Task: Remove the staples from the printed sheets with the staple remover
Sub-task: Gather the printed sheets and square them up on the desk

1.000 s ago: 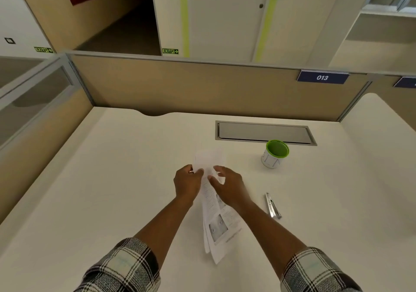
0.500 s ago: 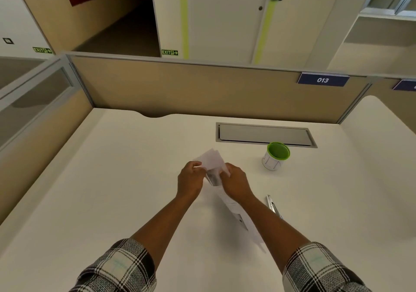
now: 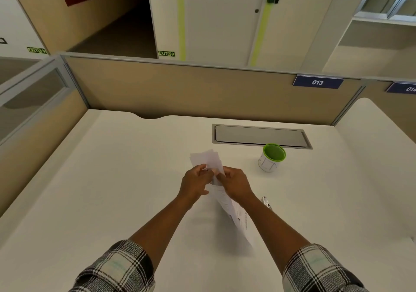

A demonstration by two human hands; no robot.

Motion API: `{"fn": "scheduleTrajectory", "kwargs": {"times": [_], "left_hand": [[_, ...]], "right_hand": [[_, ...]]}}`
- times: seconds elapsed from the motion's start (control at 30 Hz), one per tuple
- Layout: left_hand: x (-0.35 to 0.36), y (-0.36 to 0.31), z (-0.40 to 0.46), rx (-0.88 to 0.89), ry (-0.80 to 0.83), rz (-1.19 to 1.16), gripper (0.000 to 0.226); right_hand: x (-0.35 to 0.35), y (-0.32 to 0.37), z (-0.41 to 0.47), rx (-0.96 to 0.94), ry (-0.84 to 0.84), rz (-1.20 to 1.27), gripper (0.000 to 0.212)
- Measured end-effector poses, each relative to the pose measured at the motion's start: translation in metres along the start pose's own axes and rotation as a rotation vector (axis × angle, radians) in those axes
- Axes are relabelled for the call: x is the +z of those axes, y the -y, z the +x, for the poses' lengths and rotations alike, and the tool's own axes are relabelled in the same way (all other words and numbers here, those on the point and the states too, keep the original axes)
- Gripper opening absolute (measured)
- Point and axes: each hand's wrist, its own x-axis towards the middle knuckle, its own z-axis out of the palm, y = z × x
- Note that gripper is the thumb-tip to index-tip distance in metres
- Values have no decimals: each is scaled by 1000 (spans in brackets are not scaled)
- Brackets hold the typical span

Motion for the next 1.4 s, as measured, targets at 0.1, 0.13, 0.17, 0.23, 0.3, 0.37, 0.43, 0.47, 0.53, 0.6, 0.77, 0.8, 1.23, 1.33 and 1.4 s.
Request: {"fn": "scheduleTrajectory", "kwargs": {"times": [0.1,0.13,0.17,0.23,0.3,0.37,0.43,0.47,0.53,0.6,0.77,0.8,1.23,1.33,1.4], "left_hand": [[2,1,-1,33,7,13,55],[2,1,-1,51,-9,20,48],[1,2,-1,67,-31,18,39],[-2,3,0,75,-84,7,22],[-6,3,0,46,-138,0,14],[-11,3,1,30,-185,18,11],[-15,1,2,32,-224,45,8],[-16,1,3,28,-236,43,7],[-17,-2,5,-10,-239,3,7],[-16,-5,5,-56,-219,-45,17],[-11,-13,-2,-31,-92,-175,26],[-12,-14,-3,-25,-59,-199,31],[-32,-48,17,387,-193,555,69],[-37,-75,22,438,-135,825,78],[-38,-97,23,448,-20,920,59]], "right_hand": [[9,8,-5,-79,16,-85,24],[12,11,-7,-96,14,-85,21],[15,12,-8,-111,14,-62,20],[22,11,-11,-118,30,10,16],[27,9,-14,-108,61,31,24],[29,7,-15,-92,89,-6,44],[27,7,-14,-69,91,-60,54],[26,6,-14,-59,88,-98,57],[24,6,-14,-47,104,-151,64],[23,11,-17,-49,147,-125,69],[26,20,-18,-117,134,-102,49],[25,18,-17,-123,108,-122,44],[-20,25,6,11,19,43,31],[-31,26,8,15,103,86,30],[-38,26,9,9,150,148,25]]}}
